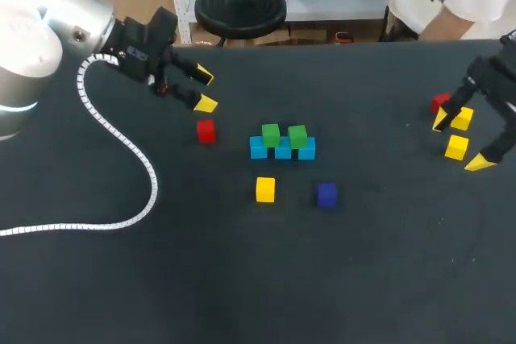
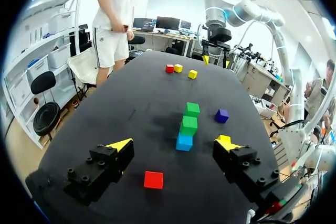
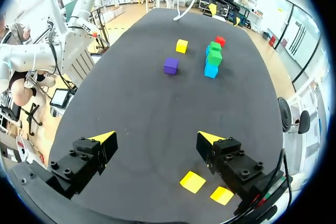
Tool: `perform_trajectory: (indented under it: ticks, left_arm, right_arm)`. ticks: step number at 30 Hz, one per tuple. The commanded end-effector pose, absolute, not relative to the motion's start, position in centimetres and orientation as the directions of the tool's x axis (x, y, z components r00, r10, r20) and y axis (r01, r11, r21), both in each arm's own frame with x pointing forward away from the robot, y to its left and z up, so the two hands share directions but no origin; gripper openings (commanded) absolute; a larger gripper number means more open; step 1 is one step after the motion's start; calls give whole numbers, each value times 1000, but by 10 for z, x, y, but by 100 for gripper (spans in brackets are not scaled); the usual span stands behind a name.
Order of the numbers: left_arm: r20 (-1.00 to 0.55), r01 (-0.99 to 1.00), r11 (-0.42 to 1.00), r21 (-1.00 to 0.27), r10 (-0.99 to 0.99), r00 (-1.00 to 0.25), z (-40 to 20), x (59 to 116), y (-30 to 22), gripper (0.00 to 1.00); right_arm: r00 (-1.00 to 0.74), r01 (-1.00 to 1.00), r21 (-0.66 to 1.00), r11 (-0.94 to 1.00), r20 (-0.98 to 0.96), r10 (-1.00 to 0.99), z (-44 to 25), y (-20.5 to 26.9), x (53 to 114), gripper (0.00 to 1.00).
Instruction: Place the blue cubes, place green cubes on the blue cubes, place the yellow cubes on the green cubes, then place the red cubes on the yellow cubes, and place purple cube on the red cubes.
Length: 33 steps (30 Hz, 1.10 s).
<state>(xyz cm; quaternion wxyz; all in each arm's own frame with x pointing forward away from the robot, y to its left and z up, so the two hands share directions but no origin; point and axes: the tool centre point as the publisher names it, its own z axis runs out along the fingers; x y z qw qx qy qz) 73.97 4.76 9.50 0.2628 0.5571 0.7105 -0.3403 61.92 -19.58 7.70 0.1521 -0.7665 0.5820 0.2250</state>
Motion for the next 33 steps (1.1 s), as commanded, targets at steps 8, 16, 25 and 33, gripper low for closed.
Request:
perform_trajectory:
  ticks: [8,16,25,33]
  left_arm:
    - [-750,970,146,-194,615,-242,95,741,48,100]
    - [-750,970,146,-194,615,-242,95,741,48,100]
    - [-750,970,146,-194,615,-242,95,741,48,100]
    - [-750,970,146,-194,615,-242,95,741,48,100]
  right_arm:
    - [-36,-997,73,-8,-586,-809,48,-256,601,100]
    - [-108,-994,62,89,-654,-748,33,-275,611,100]
    - [-61,-997,14,72,-700,-711,20,-274,635,100]
    - [-41,-998,-5,69,-758,-651,10,-282,657,100]
